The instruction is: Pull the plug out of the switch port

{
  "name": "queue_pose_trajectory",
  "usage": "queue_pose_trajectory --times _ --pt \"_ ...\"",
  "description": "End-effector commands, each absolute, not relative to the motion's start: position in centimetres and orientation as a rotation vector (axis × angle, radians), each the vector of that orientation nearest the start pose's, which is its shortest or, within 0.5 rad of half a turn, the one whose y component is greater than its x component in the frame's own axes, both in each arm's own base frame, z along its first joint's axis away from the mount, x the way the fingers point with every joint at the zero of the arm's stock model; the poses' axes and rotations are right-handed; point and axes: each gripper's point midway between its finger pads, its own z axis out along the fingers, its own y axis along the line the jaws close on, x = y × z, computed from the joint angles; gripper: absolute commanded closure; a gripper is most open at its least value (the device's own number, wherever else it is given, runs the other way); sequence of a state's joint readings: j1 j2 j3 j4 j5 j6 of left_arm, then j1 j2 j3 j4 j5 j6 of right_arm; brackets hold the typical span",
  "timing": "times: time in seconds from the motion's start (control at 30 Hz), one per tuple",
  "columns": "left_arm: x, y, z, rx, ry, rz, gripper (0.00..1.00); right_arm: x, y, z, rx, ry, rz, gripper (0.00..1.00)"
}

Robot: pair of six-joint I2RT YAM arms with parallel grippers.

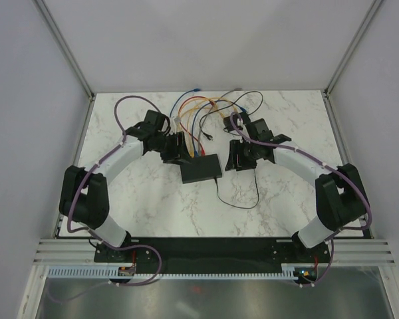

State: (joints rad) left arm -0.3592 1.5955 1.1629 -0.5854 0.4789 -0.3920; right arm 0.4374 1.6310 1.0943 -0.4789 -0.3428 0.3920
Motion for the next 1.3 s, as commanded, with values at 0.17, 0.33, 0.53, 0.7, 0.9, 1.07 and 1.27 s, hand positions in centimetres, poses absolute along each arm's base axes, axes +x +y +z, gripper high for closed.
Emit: queue_pose_trajectory --times 0.17,0.33,0.53,0.7,0.9,1.07,1.27 --pt "30.6 -27.7 11.0 0.242 2.679 -1.121 0.45 28.9 24.0 6.8 -0.146 2.662 0.799 0.59" --pt "31.2 -29.1 9.6 0.219 2.718 -1.151 0.45 28.9 25.0 5.3 -0.148 2.688 0.818 0.6" --pt "31.4 -29.0 7.6 0.112 2.794 -1.123 0.46 29.2 26.5 3.6 -0.167 2.689 0.82 0.61" --pt "31.1 -28.2 5.9 0.008 2.883 -1.035 0.46 29.3 27.4 2.9 -0.195 2.675 0.827 0.65" --pt "30.4 -27.0 4.0 -0.112 2.983 -0.914 0.47 29.4 27.8 1.9 -0.188 2.68 0.799 0.67" --pt "30.0 -26.9 3.3 -0.167 3.019 -0.889 0.47 29.5 27.9 1.6 -0.173 2.686 0.788 0.68" --pt "29.3 -27.0 2.7 -0.204 3.052 -0.882 0.47 29.7 27.7 1.3 -0.112 2.694 0.767 0.85"
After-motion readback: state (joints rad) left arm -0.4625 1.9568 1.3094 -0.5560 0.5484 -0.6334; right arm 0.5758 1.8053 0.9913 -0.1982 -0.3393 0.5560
